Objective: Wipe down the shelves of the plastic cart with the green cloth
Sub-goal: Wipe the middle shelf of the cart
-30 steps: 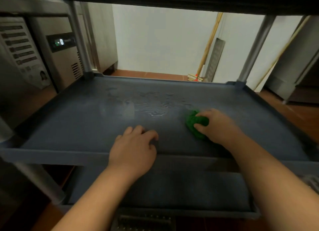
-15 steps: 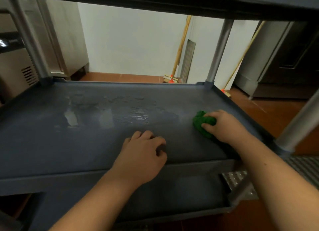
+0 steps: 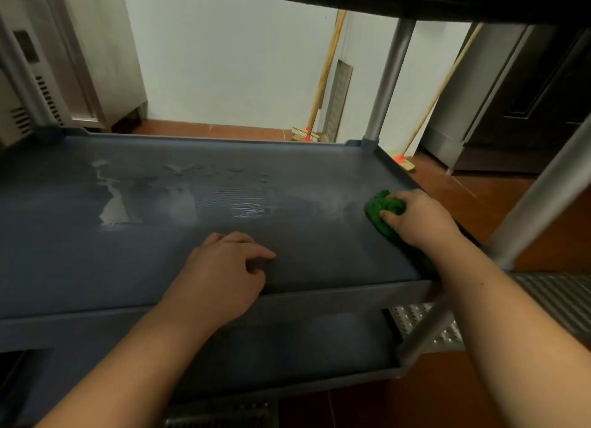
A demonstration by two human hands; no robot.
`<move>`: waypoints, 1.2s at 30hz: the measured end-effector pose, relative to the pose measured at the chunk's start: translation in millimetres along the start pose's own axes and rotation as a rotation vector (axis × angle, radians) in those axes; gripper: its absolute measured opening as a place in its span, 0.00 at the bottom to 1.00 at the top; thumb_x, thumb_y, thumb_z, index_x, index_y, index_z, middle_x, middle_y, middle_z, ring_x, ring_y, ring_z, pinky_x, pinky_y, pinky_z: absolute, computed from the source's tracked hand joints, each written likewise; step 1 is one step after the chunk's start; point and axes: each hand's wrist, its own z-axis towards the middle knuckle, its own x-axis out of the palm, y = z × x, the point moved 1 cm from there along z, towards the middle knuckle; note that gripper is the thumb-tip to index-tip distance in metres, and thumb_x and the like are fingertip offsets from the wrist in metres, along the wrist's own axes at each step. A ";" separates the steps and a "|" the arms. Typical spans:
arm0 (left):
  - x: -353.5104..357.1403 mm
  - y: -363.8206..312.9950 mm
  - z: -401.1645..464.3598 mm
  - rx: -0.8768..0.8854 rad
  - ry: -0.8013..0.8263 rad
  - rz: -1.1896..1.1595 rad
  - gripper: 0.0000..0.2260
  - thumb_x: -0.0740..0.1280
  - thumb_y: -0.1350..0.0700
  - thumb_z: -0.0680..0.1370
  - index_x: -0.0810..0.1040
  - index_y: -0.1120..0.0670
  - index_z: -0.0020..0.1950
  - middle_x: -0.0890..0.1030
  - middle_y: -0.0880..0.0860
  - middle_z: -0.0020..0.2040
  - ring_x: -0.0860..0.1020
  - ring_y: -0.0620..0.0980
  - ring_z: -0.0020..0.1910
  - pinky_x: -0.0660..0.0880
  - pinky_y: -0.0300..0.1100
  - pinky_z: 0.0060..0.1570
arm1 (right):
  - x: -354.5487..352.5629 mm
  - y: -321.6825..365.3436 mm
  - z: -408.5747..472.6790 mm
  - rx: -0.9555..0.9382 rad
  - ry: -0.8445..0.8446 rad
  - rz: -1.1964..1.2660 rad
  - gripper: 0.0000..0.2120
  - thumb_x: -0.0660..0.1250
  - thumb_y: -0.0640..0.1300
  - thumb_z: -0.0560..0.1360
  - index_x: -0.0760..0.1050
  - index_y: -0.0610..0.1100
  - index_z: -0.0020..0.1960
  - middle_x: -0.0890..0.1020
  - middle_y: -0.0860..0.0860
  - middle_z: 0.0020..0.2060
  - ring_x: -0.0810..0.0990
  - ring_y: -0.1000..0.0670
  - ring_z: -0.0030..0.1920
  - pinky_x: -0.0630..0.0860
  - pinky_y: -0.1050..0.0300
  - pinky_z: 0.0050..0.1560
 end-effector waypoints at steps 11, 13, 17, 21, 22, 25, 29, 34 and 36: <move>-11.0 17.7 -11.0 0.015 -0.085 0.033 0.21 0.56 0.48 0.70 0.81 0.39 0.57 0.78 0.40 0.54 0.72 0.47 0.55 0.72 0.47 0.59 | 11.9 49.4 -9.0 -0.119 0.021 -0.010 0.22 0.68 0.56 0.76 0.74 0.52 0.68 0.76 0.45 0.64 0.77 0.41 0.60 0.74 0.50 0.59; -11.2 18.1 -13.9 0.022 -0.119 0.027 0.20 0.56 0.49 0.70 0.82 0.40 0.56 0.79 0.41 0.52 0.73 0.47 0.53 0.73 0.47 0.57 | 17.3 64.6 -10.6 -0.138 0.034 -0.019 0.22 0.68 0.56 0.76 0.74 0.52 0.68 0.76 0.45 0.64 0.76 0.41 0.61 0.73 0.50 0.59; -13.5 19.3 -19.0 0.023 -0.178 0.013 0.18 0.57 0.50 0.70 0.83 0.44 0.52 0.82 0.43 0.49 0.75 0.48 0.50 0.75 0.45 0.54 | 27.0 95.4 -15.9 -0.177 0.057 0.000 0.21 0.68 0.56 0.76 0.75 0.53 0.67 0.77 0.45 0.62 0.77 0.41 0.59 0.73 0.51 0.58; -24.1 22.8 -23.0 0.045 -0.104 0.030 0.15 0.59 0.50 0.72 0.82 0.46 0.52 0.82 0.45 0.50 0.75 0.47 0.52 0.75 0.45 0.54 | 32.6 126.7 -23.8 -0.207 0.083 -0.010 0.20 0.68 0.55 0.76 0.75 0.53 0.67 0.77 0.46 0.62 0.76 0.42 0.60 0.73 0.51 0.58; -27.3 25.6 -25.6 0.052 -0.073 0.051 0.15 0.59 0.50 0.73 0.82 0.45 0.54 0.82 0.44 0.52 0.75 0.47 0.54 0.75 0.46 0.54 | 34.3 134.4 -25.6 -0.215 0.089 -0.006 0.20 0.68 0.55 0.76 0.75 0.53 0.67 0.78 0.46 0.62 0.77 0.42 0.59 0.73 0.51 0.58; -37.3 34.8 -34.4 0.086 -0.084 0.103 0.18 0.56 0.47 0.73 0.81 0.46 0.55 0.82 0.46 0.52 0.76 0.48 0.54 0.75 0.46 0.52 | 40.7 157.2 -30.5 -0.254 0.107 0.008 0.19 0.68 0.54 0.76 0.76 0.53 0.66 0.78 0.46 0.61 0.78 0.43 0.57 0.75 0.51 0.56; -51.2 50.0 -46.0 0.040 -0.084 0.153 0.16 0.56 0.46 0.75 0.80 0.47 0.55 0.80 0.47 0.49 0.76 0.49 0.51 0.75 0.48 0.50 | 51.6 189.9 -39.6 -0.337 0.126 0.029 0.17 0.68 0.53 0.76 0.77 0.53 0.64 0.80 0.47 0.58 0.79 0.44 0.55 0.77 0.50 0.55; -78.3 92.6 -60.2 -0.039 -0.090 0.194 0.19 0.53 0.44 0.74 0.81 0.47 0.53 0.80 0.47 0.49 0.76 0.49 0.50 0.75 0.48 0.51 | 62.9 226.0 -49.4 -0.423 0.175 0.068 0.13 0.68 0.51 0.76 0.79 0.54 0.60 0.81 0.47 0.56 0.80 0.44 0.53 0.78 0.48 0.54; -87.6 103.9 -66.3 -0.046 -0.086 0.213 0.18 0.53 0.44 0.74 0.81 0.47 0.52 0.80 0.47 0.48 0.76 0.49 0.50 0.75 0.47 0.50 | 65.8 239.4 -53.7 -0.437 0.181 0.065 0.12 0.68 0.51 0.76 0.79 0.53 0.59 0.80 0.46 0.55 0.79 0.44 0.53 0.77 0.48 0.54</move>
